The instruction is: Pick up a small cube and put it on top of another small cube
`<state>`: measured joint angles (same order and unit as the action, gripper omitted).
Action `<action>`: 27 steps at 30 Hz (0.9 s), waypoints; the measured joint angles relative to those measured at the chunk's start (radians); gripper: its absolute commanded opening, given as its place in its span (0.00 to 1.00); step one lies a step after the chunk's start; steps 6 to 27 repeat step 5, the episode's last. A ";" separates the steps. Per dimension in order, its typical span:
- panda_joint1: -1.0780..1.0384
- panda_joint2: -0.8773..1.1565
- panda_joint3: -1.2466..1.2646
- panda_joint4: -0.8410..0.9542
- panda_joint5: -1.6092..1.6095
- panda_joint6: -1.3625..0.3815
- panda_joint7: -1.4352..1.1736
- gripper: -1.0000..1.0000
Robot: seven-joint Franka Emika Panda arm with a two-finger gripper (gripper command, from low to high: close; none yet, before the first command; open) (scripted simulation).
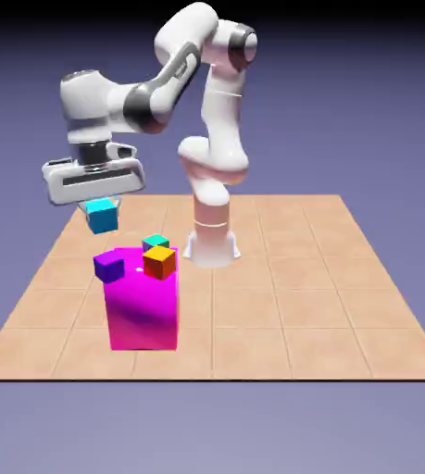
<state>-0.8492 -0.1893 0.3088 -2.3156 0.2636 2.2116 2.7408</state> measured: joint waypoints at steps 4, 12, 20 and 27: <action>0.007 0.051 0.012 -0.048 0.003 0.099 -0.001 1.00; 0.007 0.051 0.012 -0.048 0.003 0.099 -0.001 1.00; 0.007 0.051 0.012 -0.048 0.003 0.099 -0.001 1.00; 0.007 0.051 0.012 -0.048 0.003 0.099 -0.001 1.00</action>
